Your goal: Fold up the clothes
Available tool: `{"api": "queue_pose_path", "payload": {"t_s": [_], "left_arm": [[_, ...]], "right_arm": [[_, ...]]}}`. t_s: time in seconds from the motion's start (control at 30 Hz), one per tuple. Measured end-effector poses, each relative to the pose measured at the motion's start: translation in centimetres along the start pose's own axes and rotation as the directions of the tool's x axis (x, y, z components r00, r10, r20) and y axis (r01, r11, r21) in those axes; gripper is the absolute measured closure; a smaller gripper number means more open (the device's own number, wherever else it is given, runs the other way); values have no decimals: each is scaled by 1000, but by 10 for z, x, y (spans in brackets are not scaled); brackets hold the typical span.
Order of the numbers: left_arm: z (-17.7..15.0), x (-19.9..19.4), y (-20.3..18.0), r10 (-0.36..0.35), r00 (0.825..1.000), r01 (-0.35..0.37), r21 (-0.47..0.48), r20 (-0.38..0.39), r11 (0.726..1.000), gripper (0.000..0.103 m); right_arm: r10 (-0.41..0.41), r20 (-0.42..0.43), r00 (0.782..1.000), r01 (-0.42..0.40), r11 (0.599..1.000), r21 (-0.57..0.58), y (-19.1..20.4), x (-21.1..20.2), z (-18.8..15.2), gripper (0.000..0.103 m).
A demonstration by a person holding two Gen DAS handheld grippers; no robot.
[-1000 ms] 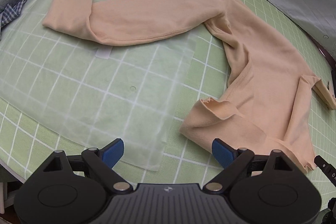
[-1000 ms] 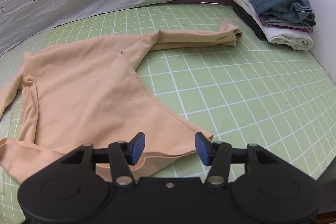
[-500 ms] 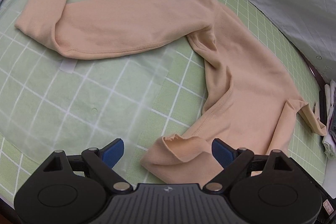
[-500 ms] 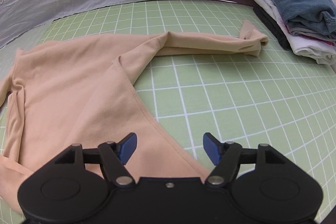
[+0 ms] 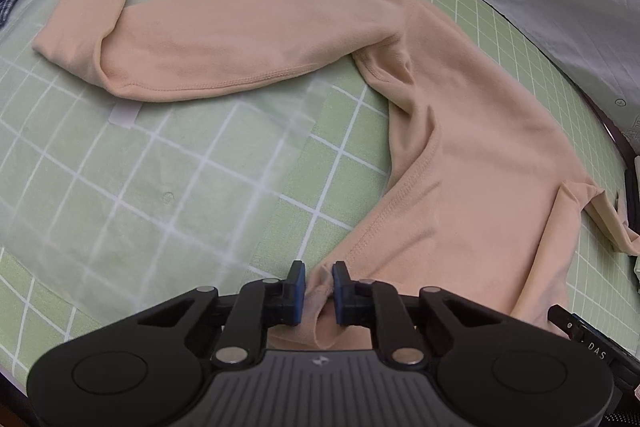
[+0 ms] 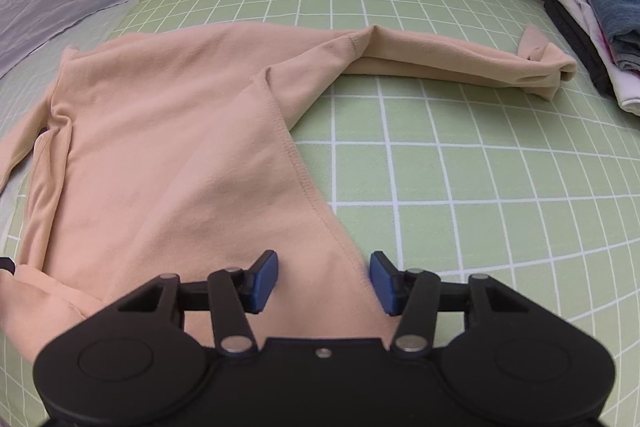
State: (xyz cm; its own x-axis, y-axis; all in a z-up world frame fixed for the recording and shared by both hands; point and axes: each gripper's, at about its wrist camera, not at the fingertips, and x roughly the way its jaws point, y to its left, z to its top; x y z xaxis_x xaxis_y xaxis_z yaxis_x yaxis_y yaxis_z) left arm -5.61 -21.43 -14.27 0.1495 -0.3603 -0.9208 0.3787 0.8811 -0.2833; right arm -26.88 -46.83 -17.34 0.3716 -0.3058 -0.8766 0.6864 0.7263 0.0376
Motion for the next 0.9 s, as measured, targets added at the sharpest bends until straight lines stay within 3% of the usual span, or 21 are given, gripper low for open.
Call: {"api": "queue_pose_path", "payload": {"t_s": [0.03,0.1,0.17,0.4,0.6,0.73,0.9], "left_arm": [[-3,-4,-2,-2,1000,2,13,19,1000,93],[-10,-12,-5,2,999,-4,30,51,1000,95],[-16,-18,-6,12,997,-14,36,71,999,97],[-39,-44,0,62,988,-61,-12,141,998,98],[-60,-76,1,122,966,-118,-31,230,993,100],[-72,-83,-2,172,950,-173,-21,260,985,103],[-101,-77,0,199,952,-198,-28,232,980,103]], "right_arm": [[15,2,1000,-15,1000,0,-1,-2,-2,65],[41,12,999,-41,999,4,-3,-5,-6,88],[52,28,998,-52,999,1,-4,-9,-11,93],[73,133,988,-74,997,4,-12,-39,-27,95],[104,221,970,-105,994,-7,-20,-77,-41,95],[94,222,970,-83,995,-59,-25,-89,-56,95],[78,159,984,-66,995,-79,-43,-85,-74,98]]}}
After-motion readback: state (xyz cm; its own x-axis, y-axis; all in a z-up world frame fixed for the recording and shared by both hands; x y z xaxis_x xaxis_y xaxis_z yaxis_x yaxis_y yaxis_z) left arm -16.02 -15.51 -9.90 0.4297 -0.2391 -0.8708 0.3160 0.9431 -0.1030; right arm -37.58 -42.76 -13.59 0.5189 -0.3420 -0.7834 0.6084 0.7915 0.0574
